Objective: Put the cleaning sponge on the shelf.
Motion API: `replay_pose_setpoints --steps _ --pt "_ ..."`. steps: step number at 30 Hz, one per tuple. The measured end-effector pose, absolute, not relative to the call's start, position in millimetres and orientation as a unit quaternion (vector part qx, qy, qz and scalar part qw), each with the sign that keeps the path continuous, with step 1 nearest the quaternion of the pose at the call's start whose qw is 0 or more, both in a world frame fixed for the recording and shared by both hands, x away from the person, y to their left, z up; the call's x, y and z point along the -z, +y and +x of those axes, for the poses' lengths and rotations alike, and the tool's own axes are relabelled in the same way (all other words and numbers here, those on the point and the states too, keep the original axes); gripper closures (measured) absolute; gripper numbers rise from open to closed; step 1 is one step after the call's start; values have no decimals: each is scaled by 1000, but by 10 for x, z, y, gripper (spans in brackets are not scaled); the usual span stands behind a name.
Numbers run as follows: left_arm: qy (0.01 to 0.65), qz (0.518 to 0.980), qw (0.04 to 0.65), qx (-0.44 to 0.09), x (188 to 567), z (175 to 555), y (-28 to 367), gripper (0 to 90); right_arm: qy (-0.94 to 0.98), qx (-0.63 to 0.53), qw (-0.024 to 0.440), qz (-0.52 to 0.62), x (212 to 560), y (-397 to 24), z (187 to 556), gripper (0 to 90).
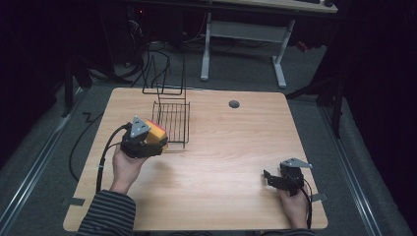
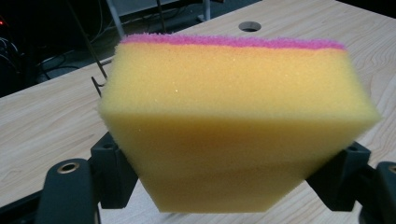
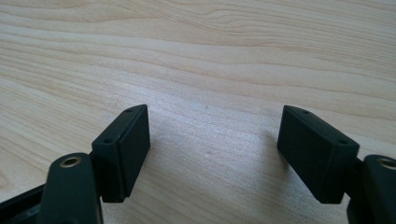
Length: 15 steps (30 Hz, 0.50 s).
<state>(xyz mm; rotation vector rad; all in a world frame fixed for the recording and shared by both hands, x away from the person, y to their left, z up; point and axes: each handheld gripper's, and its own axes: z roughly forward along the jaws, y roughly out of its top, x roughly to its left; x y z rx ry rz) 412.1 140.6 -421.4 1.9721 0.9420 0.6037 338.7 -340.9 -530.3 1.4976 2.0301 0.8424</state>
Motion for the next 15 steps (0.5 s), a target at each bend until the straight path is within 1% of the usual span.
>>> replay_pose_setpoints --steps 9,12,15 --pt "374 790 423 -239 4199 4260 1320 236 741 -308 239 547 5303 -3408 3387 258" --pt "365 798 406 -258 4196 4276 1272 236 741 -308 239 547 5303 -3407 3387 258" --pt "363 798 412 -247 4194 4312 1258 235 741 -308 239 547 5303 -3408 3387 258"
